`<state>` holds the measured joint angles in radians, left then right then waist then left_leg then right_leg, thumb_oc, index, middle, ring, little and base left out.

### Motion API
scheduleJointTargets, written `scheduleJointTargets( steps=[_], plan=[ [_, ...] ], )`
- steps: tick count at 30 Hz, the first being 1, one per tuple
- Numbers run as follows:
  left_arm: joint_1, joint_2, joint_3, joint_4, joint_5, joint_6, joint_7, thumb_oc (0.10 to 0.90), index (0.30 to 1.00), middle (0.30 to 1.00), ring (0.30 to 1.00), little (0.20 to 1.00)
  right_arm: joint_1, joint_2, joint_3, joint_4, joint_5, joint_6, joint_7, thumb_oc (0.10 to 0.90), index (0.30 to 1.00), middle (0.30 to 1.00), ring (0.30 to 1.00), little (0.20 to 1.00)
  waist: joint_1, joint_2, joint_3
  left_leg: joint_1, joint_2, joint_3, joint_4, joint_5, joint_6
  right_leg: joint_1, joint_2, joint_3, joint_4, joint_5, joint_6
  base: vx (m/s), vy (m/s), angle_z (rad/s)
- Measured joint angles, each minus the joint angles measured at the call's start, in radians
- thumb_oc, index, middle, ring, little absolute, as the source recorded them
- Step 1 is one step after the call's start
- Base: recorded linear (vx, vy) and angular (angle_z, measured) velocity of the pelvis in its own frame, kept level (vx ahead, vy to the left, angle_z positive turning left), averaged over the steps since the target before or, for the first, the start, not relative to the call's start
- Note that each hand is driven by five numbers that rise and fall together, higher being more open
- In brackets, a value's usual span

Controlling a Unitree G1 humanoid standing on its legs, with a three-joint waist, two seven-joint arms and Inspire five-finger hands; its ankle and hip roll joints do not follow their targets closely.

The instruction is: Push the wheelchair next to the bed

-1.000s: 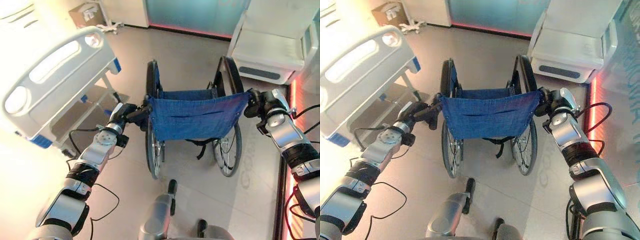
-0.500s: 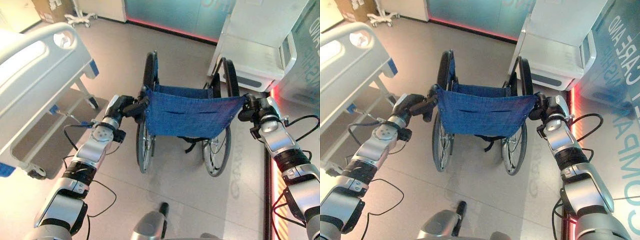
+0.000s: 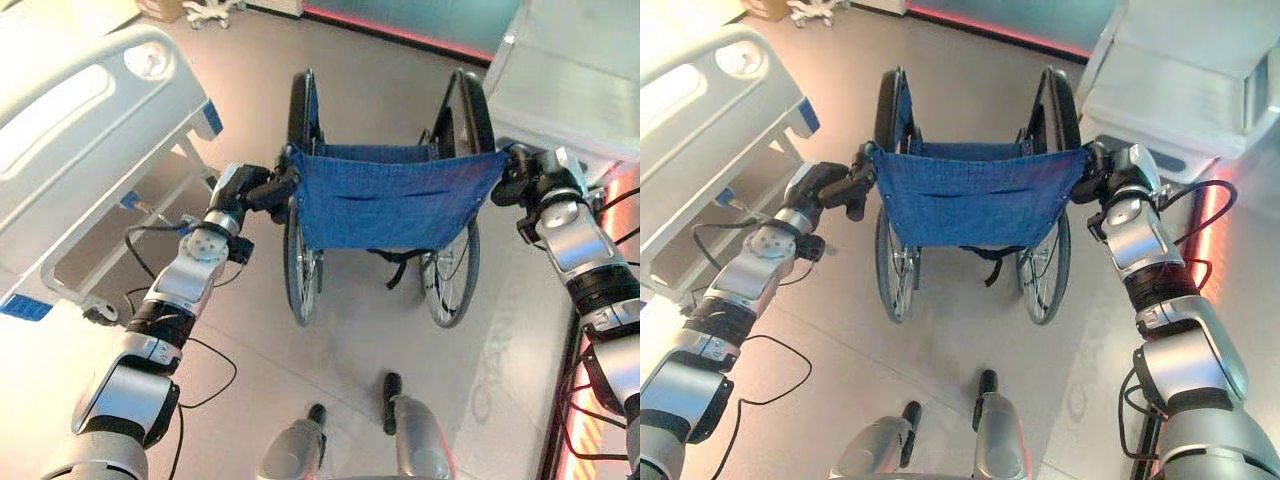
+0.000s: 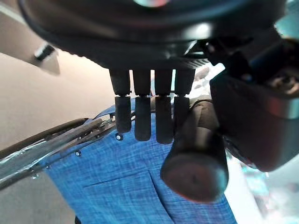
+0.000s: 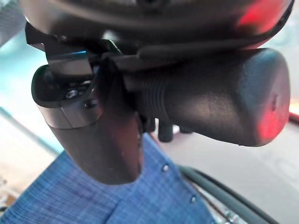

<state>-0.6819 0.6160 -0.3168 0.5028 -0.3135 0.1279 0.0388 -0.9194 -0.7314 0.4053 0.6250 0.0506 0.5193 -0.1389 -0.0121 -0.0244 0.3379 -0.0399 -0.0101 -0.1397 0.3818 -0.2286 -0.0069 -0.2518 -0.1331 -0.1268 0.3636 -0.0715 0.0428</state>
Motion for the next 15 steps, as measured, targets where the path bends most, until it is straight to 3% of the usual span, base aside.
scheduleJointTargets(
  steps=[2,4,6,7,8,9,10,11,12,13,15],
  plan=[
    [0.026,-0.005,-0.003,-0.005,-0.016,0.001,0.002,0.4,0.3,0.3,0.3,0.3,0.034,-0.005,0.0,-0.025,-0.005,-0.001,0.001,0.4,0.3,0.3,0.3,0.3,0.003,0.02,-0.016,0.029,0.07,0.071,0.114,-0.042,-0.006,0.032,0.019,-0.039,0.017,-0.043,-0.028,0.56,-0.206,0.35],
    [0.039,-0.021,-0.023,-0.009,-0.018,0.0,0.012,0.4,0.3,0.3,0.3,0.3,0.067,-0.014,-0.002,-0.032,-0.008,0.0,0.0,0.4,0.3,0.3,0.3,0.3,-0.002,0.019,-0.04,0.053,0.092,0.086,0.127,0.016,-0.091,0.064,0.037,-0.065,0.018,-0.084,-0.033,0.6,-0.252,0.52],
    [0.051,-0.024,-0.028,-0.002,-0.026,-0.001,0.024,0.4,0.3,0.3,0.3,0.3,0.068,0.007,-0.001,-0.024,-0.013,-0.001,-0.001,0.4,0.3,0.3,0.3,0.3,0.019,0.019,-0.042,0.018,0.096,0.087,0.229,0.059,-0.07,0.098,0.053,-0.042,-0.009,-0.078,-0.042,0.57,-0.167,-0.01],
    [0.057,-0.039,-0.027,0.022,-0.029,-0.015,0.025,0.4,0.3,0.3,0.3,0.3,0.078,0.031,-0.004,-0.007,-0.031,-0.006,-0.016,0.4,0.3,0.3,0.3,0.3,0.033,0.003,-0.038,-0.044,0.073,0.102,0.251,0.031,-0.071,0.155,0.067,-0.008,-0.068,-0.076,-0.054,0.4,-0.036,0.04],
    [0.058,-0.046,-0.028,0.029,-0.032,-0.019,0.028,0.4,0.3,0.3,0.3,0.3,0.082,0.037,-0.007,0.001,-0.032,-0.006,-0.019,0.4,0.3,0.3,0.3,0.3,0.034,-0.007,-0.034,-0.055,0.054,0.109,0.203,0.034,-0.064,0.185,0.066,-0.005,-0.101,-0.065,-0.051,0.64,-0.012,0.08],
    [0.065,-0.057,-0.033,0.041,-0.033,-0.028,0.029,0.4,0.3,0.3,0.3,0.3,0.09,0.047,-0.006,0.018,-0.032,-0.006,-0.024,0.4,0.3,0.3,0.3,0.3,0.051,-0.012,-0.034,-0.08,0.015,0.129,0.075,0.036,-0.063,0.245,0.076,0.007,-0.165,-0.052,-0.051,0.6,0.024,-0.15],
    [0.084,-0.06,-0.035,0.043,-0.033,-0.039,0.03,0.4,0.3,0.3,0.3,0.3,0.096,0.058,-0.006,0.028,-0.034,-0.006,-0.028,0.4,0.3,0.3,0.3,0.3,0.066,-0.003,-0.034,-0.102,-0.005,0.142,-0.049,0.046,-0.059,0.295,0.093,0.019,-0.219,-0.049,-0.055,0.72,0.05,-0.43],
    [0.094,-0.064,-0.037,0.043,-0.033,-0.047,0.028,0.4,0.3,0.3,0.3,0.3,0.107,0.057,-0.005,0.028,-0.036,-0.006,-0.033,0.4,0.3,0.3,0.3,0.3,0.087,0.014,-0.026,-0.115,-0.016,0.149,-0.168,0.101,-0.049,0.347,0.116,0.033,-0.255,-0.046,-0.059,0.58,0.081,-0.5],
    [0.103,-0.064,-0.037,0.038,-0.033,-0.049,0.027,0.4,0.3,0.3,0.3,0.3,0.113,0.055,-0.005,0.028,-0.036,-0.006,-0.033,0.4,0.3,0.3,0.3,0.3,0.096,0.03,-0.026,-0.129,-0.013,0.142,-0.222,0.135,-0.065,0.37,0.135,0.044,-0.274,-0.049,-0.059,0.59,0.148,-0.7],
    [0.127,-0.061,-0.027,0.013,-0.033,-0.048,0.024,0.4,0.3,0.3,0.3,0.3,0.123,0.041,-0.002,0.015,-0.034,-0.006,-0.03,0.4,0.3,0.3,0.3,0.3,0.124,0.064,-0.024,-0.162,0.009,0.138,-0.328,0.2,-0.098,0.405,0.169,0.065,-0.287,-0.061,-0.07,0.41,0.174,-0.66],
    [0.168,-0.046,-0.004,-0.041,-0.034,-0.05,0.023,0.4,0.3,0.3,0.3,0.3,0.131,0.027,0.0,-0.015,-0.031,-0.011,-0.012,0.4,0.3,0.3,0.3,0.3,0.165,0.091,-0.028,-0.225,0.037,0.147,-0.362,0.21,-0.105,0.414,0.18,0.092,-0.271,-0.083,-0.067,0.31,0.193,-1.01]
  ],
)
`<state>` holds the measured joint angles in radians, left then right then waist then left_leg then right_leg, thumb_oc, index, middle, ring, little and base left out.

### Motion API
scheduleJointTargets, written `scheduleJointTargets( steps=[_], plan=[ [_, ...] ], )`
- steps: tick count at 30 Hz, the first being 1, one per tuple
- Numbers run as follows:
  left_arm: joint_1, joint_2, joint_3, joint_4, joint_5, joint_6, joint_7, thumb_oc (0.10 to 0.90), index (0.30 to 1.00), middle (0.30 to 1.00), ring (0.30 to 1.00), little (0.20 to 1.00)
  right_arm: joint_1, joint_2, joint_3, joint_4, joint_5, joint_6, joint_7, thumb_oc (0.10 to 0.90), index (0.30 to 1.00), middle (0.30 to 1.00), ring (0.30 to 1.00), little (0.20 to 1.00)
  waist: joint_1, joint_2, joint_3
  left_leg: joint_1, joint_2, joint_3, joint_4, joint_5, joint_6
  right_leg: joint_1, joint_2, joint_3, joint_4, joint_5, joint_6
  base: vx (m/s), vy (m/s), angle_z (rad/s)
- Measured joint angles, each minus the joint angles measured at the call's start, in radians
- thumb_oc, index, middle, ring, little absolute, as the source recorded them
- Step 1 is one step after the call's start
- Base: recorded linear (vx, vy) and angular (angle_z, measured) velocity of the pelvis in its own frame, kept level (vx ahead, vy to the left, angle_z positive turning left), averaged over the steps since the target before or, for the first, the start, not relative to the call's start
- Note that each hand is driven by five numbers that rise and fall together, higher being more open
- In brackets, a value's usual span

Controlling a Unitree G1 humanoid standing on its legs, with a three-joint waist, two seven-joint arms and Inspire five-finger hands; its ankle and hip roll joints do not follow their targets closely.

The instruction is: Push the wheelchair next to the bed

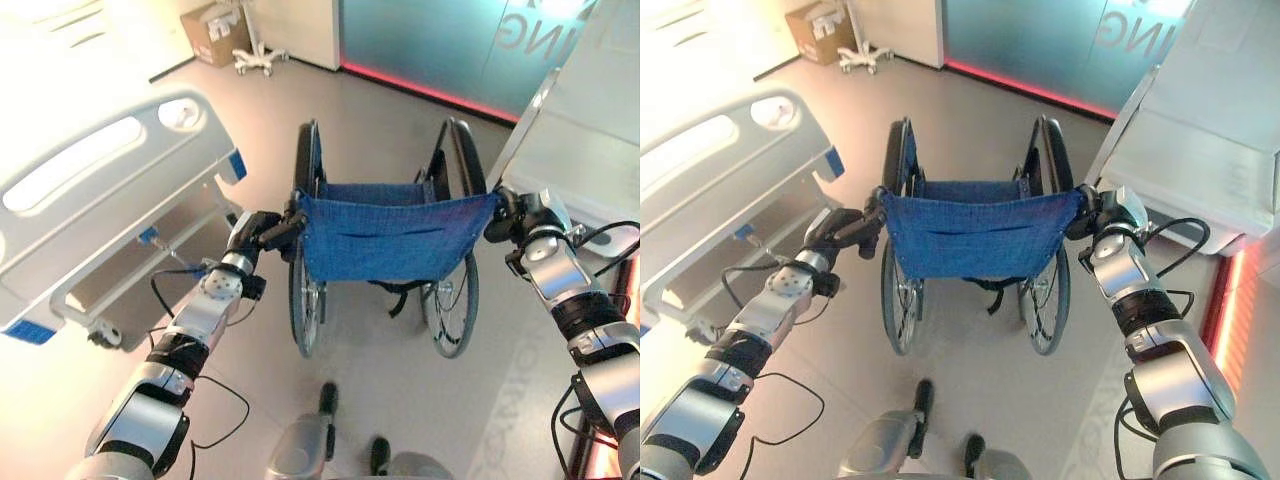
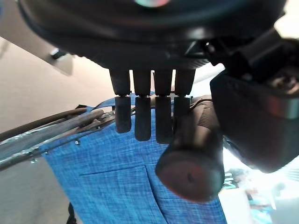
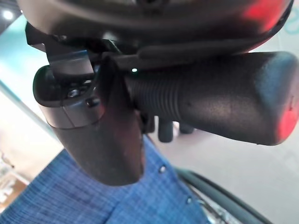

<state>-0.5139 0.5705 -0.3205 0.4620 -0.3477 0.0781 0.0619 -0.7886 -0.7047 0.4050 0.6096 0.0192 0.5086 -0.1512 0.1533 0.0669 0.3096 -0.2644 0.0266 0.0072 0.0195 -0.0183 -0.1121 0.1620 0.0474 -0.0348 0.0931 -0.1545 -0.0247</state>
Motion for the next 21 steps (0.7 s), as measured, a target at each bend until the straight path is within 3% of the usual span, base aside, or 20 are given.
scheduleJointTargets(
  steps=[2,4,5,7,8,9,11,12,15,17,18,19,20,21],
  plan=[
    [0.008,0.029,0.006,-0.023,-0.001,0.0,-0.007,0.4,0.3,0.3,0.3,0.3,-0.002,0.001,0.0,-0.009,0.0,-0.014,0.004,0.4,0.3,0.3,0.3,0.3,0.015,-0.006,-0.002,-0.056,-0.003,0.01,0.137,0.017,0.035,0.019,-0.024,-0.019,0.005,-0.022,0.022,0.57,0.239,-0.77],
    [0.005,0.042,0.007,-0.02,-0.001,0.006,-0.019,0.4,0.3,0.3,0.3,0.3,-0.005,0.018,-0.001,0.005,-0.006,-0.014,0.012,0.4,0.3,0.3,0.3,0.3,0.002,-0.02,-0.011,-0.018,-0.024,0.016,0.253,0.006,0.067,0.065,-0.065,-0.058,0.038,-0.093,0.056,0.73,0.234,-0.13],
    [-0.002,0.041,0.009,-0.021,-0.001,0.012,-0.024,0.4,0.3,0.3,0.3,0.3,0.004,0.024,-0.008,0.016,-0.009,-0.014,0.017,0.4,0.3,0.3,0.3,0.3,-0.009,-0.032,-0.021,0.044,-0.038,0.032,0.225,0.051,0.128,0.075,-0.086,-0.06,0.089,-0.142,0.089,0.42,0.135,0.06],
    [-0.009,0.044,0.023,-0.024,-0.001,0.017,-0.024,0.4,0.3,0.3,0.3,0.3,0.01,0.052,-0.027,0.035,-0.009,-0.016,0.017,0.4,0.3,0.3,0.3,0.3,0.0,-0.084,-0.031,0.067,-0.064,0.076,0.224,0.084,0.174,0.061,-0.137,-0.064,0.158,-0.181,0.104,0.41,0.136,-0.33],
    [-0.025,0.055,0.025,-0.024,0.0,0.023,-0.026,0.4,0.3,0.3,0.3,0.3,0.009,0.07,-0.044,0.044,-0.012,-0.016,0.015,0.4,0.3,0.3,0.3,0.3,0.012,-0.11,-0.04,0.068,-0.083,0.085,0.23,0.057,0.207,0.054,-0.165,-0.09,0.188,-0.186,0.095,0.36,0.123,-0.45],
    [-0.04,0.055,0.024,-0.022,0.001,0.031,-0.026,0.4,0.3,0.3,0.3,0.3,0.008,0.07,-0.048,0.046,-0.011,-0.017,0.015,0.4,0.3,0.3,0.3,0.3,0.014,-0.116,-0.042,0.068,-0.087,0.091,0.237,0.052,0.216,0.045,-0.18,-0.111,0.218,-0.191,0.087,0.32,0.111,-0.35],
    [-0.098,0.055,0.015,-0.005,0.021,0.059,-0.011,0.4,0.3,0.3,0.3,0.3,-0.02,0.075,-0.053,0.063,-0.01,-0.019,0.008,0.4,0.3,0.3,0.3,0.3,0.024,-0.121,-0.045,0.055,-0.097,0.108,0.275,-0.005,0.254,0.018,-0.214,-0.115,0.381,-0.185,0.093,0.44,0.123,-0.32],
    [-0.118,0.054,0.01,0.001,0.036,0.068,-0.004,0.4,0.3,0.3,0.3,0.3,-0.038,0.082,-0.053,0.086,-0.009,-0.019,0.008,0.4,0.3,0.3,0.3,0.3,0.029,-0.134,-0.053,0.05,-0.114,0.103,0.29,-0.021,0.257,0.019,-0.226,-0.11,0.443,-0.143,0.103,0.37,0.066,-0.23],
    [-0.134,0.049,0.011,-0.001,0.043,0.081,0.005,0.4,0.3,0.3,0.3,0.3,-0.048,0.091,-0.073,0.093,-0.01,-0.023,0.002,0.4,0.3,0.3,0.3,0.3,0.035,-0.155,-0.067,0.062,-0.163,0.023,0.278,-0.021,0.265,0.048,-0.207,-0.112,0.439,-0.04,0.113,0.45,-0.024,-0.22],
    [-0.122,0.027,0.016,-0.001,0.054,0.084,0.01,0.4,0.3,0.3,0.3,0.3,-0.035,0.093,-0.073,0.093,-0.011,-0.034,0.0,0.4,0.3,0.3,0.3,0.3,0.051,-0.128,-0.062,0.129,-0.172,-0.075,0.217,-0.004,0.256,0.034,-0.167,-0.111,0.427,-0.094,0.083,0.34,-0.098,-0.44],
    [-0.11,0.024,0.013,0.003,0.061,0.083,0.01,0.4,0.3,0.3,0.3,0.3,-0.024,0.093,-0.069,0.091,-0.011,-0.044,0.0,0.4,0.3,0.3,0.3,0.3,0.052,-0.094,-0.062,0.177,-0.157,-0.131,0.172,0.011,0.252,0.006,-0.117,-0.111,0.4,-0.134,0.058,0.3,-0.188,-0.23],
    [-0.106,0.025,0.001,0.013,0.061,0.081,0.009,0.4,0.3,0.3,0.3,0.3,-0.02,0.082,-0.064,0.076,-0.013,-0.046,-0.001,0.4,0.3,0.3,0.3,0.3,0.044,-0.04,-0.056,0.218,-0.132,-0.178,0.136,0.017,0.246,-0.076,-0.057,-0.113,0.378,-0.154,0.032,0.37,-0.275,-0.09],
    [-0.112,0.021,-0.002,0.021,0.06,0.068,0.012,0.4,0.3,0.3,0.3,0.3,-0.029,0.05,-0.043,0.046,-0.012,-0.056,-0.005,0.4,0.3,0.3,0.3,0.3,0.022,-0.004,-0.036,0.221,-0.129,-0.218,0.147,0.014,0.242,-0.211,-0.026,-0.115,0.398,-0.155,0.03,0.3,-0.252,0.11],
    [-0.112,0.024,0.002,0.024,0.058,0.06,0.013,0.4,0.3,0.3,0.3,0.3,-0.034,0.043,-0.042,0.035,-0.012,-0.06,-0.005,0.4,0.3,0.3,0.3,0.3,0.008,0.003,-0.027,0.225,-0.138,-0.231,0.142,0.007,0.232,-0.268,-0.025,-0.112,0.395,-0.153,0.033,0.44,-0.319,0.63]
  ],
)
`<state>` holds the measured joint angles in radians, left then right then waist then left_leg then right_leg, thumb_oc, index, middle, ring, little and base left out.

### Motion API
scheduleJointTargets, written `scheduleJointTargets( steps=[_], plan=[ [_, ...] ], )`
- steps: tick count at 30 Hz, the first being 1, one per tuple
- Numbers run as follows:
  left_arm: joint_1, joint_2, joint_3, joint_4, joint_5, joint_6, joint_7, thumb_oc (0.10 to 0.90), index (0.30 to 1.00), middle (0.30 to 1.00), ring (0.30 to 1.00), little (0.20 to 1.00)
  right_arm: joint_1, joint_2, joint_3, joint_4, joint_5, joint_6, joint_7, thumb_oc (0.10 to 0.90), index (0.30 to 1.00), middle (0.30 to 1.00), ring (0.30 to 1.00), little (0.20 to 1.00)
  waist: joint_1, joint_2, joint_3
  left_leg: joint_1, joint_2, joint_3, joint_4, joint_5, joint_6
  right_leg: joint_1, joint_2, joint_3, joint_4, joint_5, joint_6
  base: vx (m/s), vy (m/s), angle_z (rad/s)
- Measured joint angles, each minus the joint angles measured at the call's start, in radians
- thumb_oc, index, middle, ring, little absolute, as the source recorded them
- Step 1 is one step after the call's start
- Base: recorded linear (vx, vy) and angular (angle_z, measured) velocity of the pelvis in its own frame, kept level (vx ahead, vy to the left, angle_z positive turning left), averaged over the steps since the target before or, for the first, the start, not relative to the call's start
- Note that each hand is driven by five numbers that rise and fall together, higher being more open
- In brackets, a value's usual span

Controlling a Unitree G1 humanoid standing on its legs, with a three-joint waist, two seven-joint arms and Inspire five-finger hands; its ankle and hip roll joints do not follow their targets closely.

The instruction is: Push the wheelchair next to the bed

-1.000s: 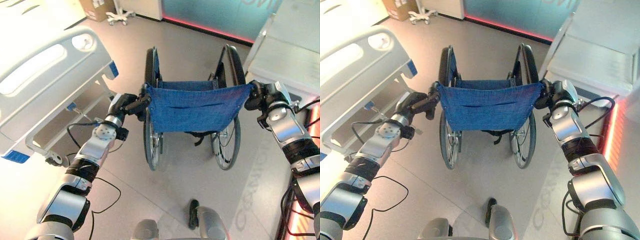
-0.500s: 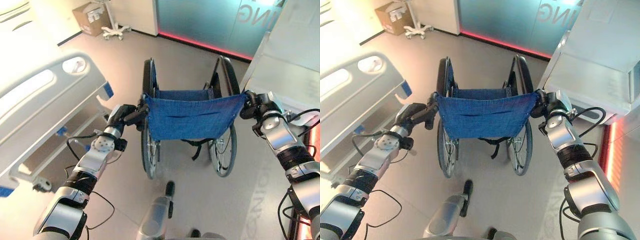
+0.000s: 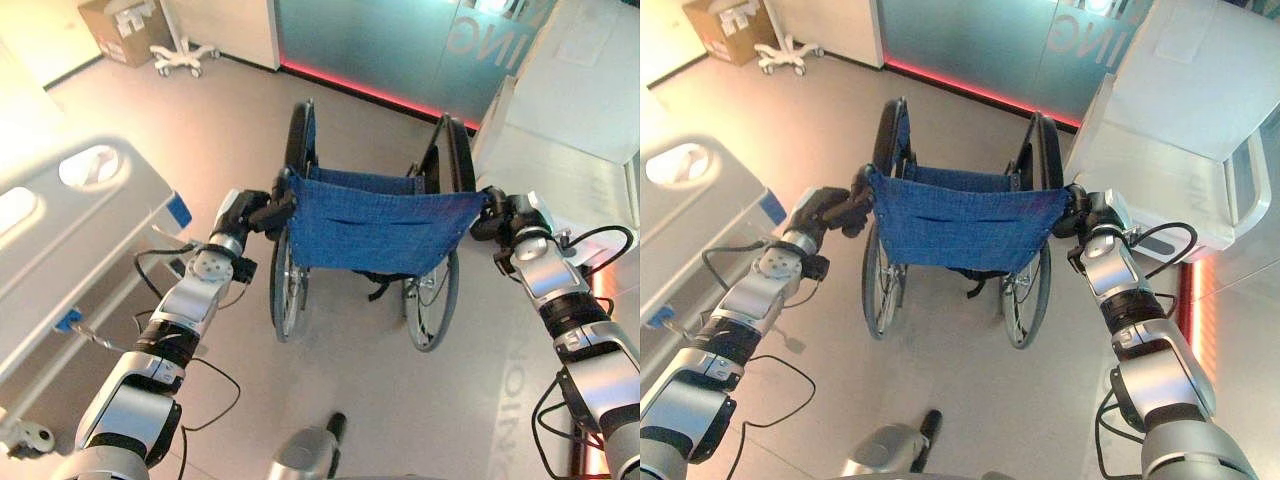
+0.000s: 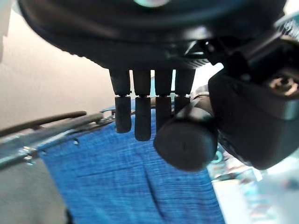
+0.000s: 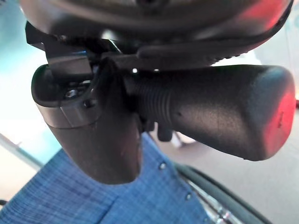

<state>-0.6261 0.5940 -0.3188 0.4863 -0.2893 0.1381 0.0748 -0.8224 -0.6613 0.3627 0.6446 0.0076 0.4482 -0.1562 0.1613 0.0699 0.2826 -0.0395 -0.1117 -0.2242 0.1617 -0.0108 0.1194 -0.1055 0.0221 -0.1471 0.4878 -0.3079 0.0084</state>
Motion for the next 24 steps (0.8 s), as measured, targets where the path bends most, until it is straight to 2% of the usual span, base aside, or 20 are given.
scheduleJointTargets(
  steps=[1,2,3,4,5,8,9,10,11,12,13,14,15,16,19,20,22,24],
  plan=[
    [-0.001,0.013,0.001,0.008,-0.001,-0.017,-0.001,0.4,0.3,0.3,0.3,0.3,-0.005,0.001,0.0,-0.023,-0.003,0.015,-0.01,0.4,0.3,0.3,0.3,0.3,-0.046,-0.012,0.001,0.001,-0.038,-0.034,-0.014,-0.001,-0.005,-0.145,-0.036,0.026,-0.048,0.038,0.039,0.41,-0.291,1.26],
    [-0.009,0.016,-0.001,0.016,-0.002,-0.024,-0.002,0.4,0.3,0.3,0.3,0.3,-0.003,0.005,0.002,-0.034,-0.003,0.029,-0.018,0.4,0.3,0.3,0.3,0.3,-0.107,-0.034,0.01,-0.012,-0.044,-0.004,-0.003,-0.031,-0.002,-0.203,-0.068,0.074,-0.149,0.096,0.056,0.41,-0.312,1.58],
    [-0.019,0.016,-0.003,0.021,-0.003,-0.026,-0.003,0.4,0.3,0.3,0.3,0.3,-0.004,0.005,0.002,-0.035,-0.001,0.038,-0.019,0.4,0.3,0.3,0.3,0.3,-0.141,-0.046,0.013,-0.02,-0.045,0.014,0.016,-0.042,0.009,-0.21,-0.082,0.107,-0.214,0.121,0.083,0.24,-0.277,1.82],
    [-0.038,0.02,-0.018,0.027,-0.004,-0.031,-0.007,0.4,0.3,0.3,0.3,0.3,-0.004,0.008,0.001,-0.03,0.004,0.059,-0.02,0.4,0.3,0.3,0.3,0.3,-0.177,-0.093,0.015,-0.028,-0.071,0.021,0.052,-0.058,0.014,-0.229,-0.139,0.155,-0.309,0.168,0.133,0.25,-0.342,1.42],
    [-0.049,0.023,-0.019,0.027,-0.008,-0.039,-0.006,0.4,0.3,0.3,0.3,0.3,-0.009,0.009,-0.006,-0.024,0.012,0.067,-0.02,0.4,0.3,0.3,0.3,0.3,-0.18,-0.13,0.02,-0.038,-0.102,0.0,0.094,-0.085,0.002,-0.263,-0.169,0.163,-0.308,0.206,0.151,0.32,-0.387,1.26],
    [-0.074,0.019,-0.018,0.024,-0.043,-0.047,-0.007,0.4,0.3,0.3,0.3,0.3,-0.033,-0.012,-0.011,-0.023,0.028,0.067,-0.019,0.4,0.3,0.3,0.3,0.3,-0.199,-0.149,0.017,-0.069,-0.108,-0.055,0.175,-0.147,-0.025,-0.232,-0.153,0.138,-0.259,0.227,0.136,0.46,-0.332,0.61],
    [-0.082,0.012,-0.019,0.025,-0.056,-0.045,-0.003,0.4,0.3,0.3,0.3,0.3,-0.045,-0.026,-0.008,-0.024,0.028,0.064,-0.018,0.4,0.3,0.3,0.3,0.3,-0.198,-0.144,0.021,-0.073,-0.095,-0.06,0.187,-0.17,-0.039,-0.21,-0.152,0.117,-0.261,0.288,0.115,0.6,-0.371,0.6],
    [-0.091,0.007,-0.018,0.025,-0.067,-0.037,-0.004,0.4,0.3,0.3,0.3,0.3,-0.055,-0.044,-0.006,-0.032,0.026,0.064,-0.018,0.4,0.3,0.3,0.3,0.3,-0.201,-0.138,0.026,-0.068,-0.067,-0.034,0.186,-0.19,-0.055,-0.197,-0.166,0.074,-0.25,0.335,0.086,0.62,-0.383,0.64],
    [-0.091,-0.007,-0.016,0.026,-0.066,-0.033,-0.008,0.4,0.3,0.3,0.3,0.3,-0.053,-0.059,0.001,-0.035,0.025,0.064,-0.013,0.4,0.3,0.3,0.3,0.3,-0.201,-0.134,0.03,-0.049,-0.011,0.033,0.172,-0.204,-0.075,-0.178,-0.171,0.031,-0.229,0.364,0.048,0.52,-0.335,0.82],
    [-0.075,-0.043,-0.005,0.027,-0.067,-0.033,-0.006,0.4,0.3,0.3,0.3,0.3,-0.037,-0.072,0.004,-0.035,0.023,0.064,-0.013,0.4,0.3,0.3,0.3,0.3,-0.203,-0.119,0.03,-0.01,0.056,0.09,0.137,-0.207,-0.085,-0.144,-0.161,-0.017,-0.222,0.336,0.027,0.35,-0.234,0.74],
    [-0.07,-0.053,-0.005,0.027,-0.067,-0.033,-0.005,0.4,0.3,0.3,0.3,0.3,-0.035,-0.076,0.004,-0.031,0.021,0.064,-0.011,0.4,0.3,0.3,0.3,0.3,-0.203,-0.114,0.031,0.001,0.082,0.105,0.128,-0.212,-0.077,-0.129,-0.157,-0.041,-0.222,0.321,0.017,0.32,-0.227,0.79],
    [-0.058,-0.074,0.001,0.025,-0.068,-0.043,-0.008,0.4,0.3,0.3,0.3,0.3,-0.035,-0.08,0.003,-0.015,0.009,0.048,-0.005,0.4,0.3,0.3,0.3,0.3,-0.204,-0.104,0.031,0.017,0.139,0.138,0.149,-0.209,-0.084,-0.104,-0.156,-0.112,-0.221,0.287,-0.005,0.27,-0.215,0.54],
    [-0.049,-0.085,0.007,0.023,-0.068,-0.048,-0.008,0.4,0.3,0.3,0.3,0.3,-0.036,-0.079,0.002,-0.006,0.0,0.042,-0.001,0.4,0.3,0.3,0.3,0.3,-0.199,-0.102,0.031,0.019,0.161,0.151,0.175,-0.202,-0.096,-0.091,-0.156,-0.134,-0.221,0.278,-0.012,0.34,-0.307,0.51],
    [-0.032,-0.103,0.009,0.018,-0.068,-0.052,-0.009,0.4,0.3,0.3,0.3,0.3,-0.043,-0.087,0.003,0.009,-0.007,0.035,0.002,0.4,0.3,0.3,0.3,0.3,-0.194,-0.096,0.028,0.026,0.183,0.152,0.192,-0.153,-0.151,-0.076,-0.156,-0.155,-0.213,0.243,-0.016,0.26,-0.249,0.33],
    [-0.002,-0.121,0.001,-0.006,-0.068,-0.069,-0.016,0.4,0.3,0.3,0.3,0.3,-0.046,-0.115,0.007,0.025,-0.022,0.012,0.027,0.4,0.3,0.3,0.3,0.3,-0.185,-0.078,0.018,0.025,0.202,0.149,0.193,-0.108,-0.199,-0.049,-0.151,-0.195,-0.211,0.225,-0.028,0.3,-0.281,0.3],
    [0.002,-0.132,0.0,-0.005,-0.067,-0.068,-0.031,0.4,0.3,0.3,0.3,0.3,-0.046,-0.122,0.008,0.037,-0.03,0.011,0.03,0.4,0.3,0.3,0.3,0.3,-0.17,-0.078,0.018,0.025,0.212,0.15,0.205,-0.08,-0.232,-0.028,-0.142,-0.202,-0.218,0.21,-0.034,0.32,-0.227,0.17],
    [0.023,-0.15,-0.003,-0.002,-0.059,-0.065,-0.04,0.4,0.3,0.3,0.3,0.3,-0.046,-0.109,0.008,0.071,-0.04,0.01,0.034,0.4,0.3,0.3,0.3,0.3,-0.157,-0.076,0.015,0.028,0.217,0.155,0.234,-0.068,-0.242,0.032,-0.128,-0.23,-0.26,0.204,-0.046,0.32,-0.168,0.24],
    [0.04,-0.156,-0.009,-0.006,-0.058,-0.064,-0.044,0.4,0.3,0.3,0.3,0.3,-0.046,-0.11,0.012,0.082,-0.044,0.01,0.038,0.4,0.3,0.3,0.3,0.3,-0.144,-0.078,0.014,0.016,0.197,0.158,0.203,-0.066,-0.241,0.064,-0.126,-0.238,-0.285,0.201,-0.051,0.39,-0.167,0.12]
  ],
)
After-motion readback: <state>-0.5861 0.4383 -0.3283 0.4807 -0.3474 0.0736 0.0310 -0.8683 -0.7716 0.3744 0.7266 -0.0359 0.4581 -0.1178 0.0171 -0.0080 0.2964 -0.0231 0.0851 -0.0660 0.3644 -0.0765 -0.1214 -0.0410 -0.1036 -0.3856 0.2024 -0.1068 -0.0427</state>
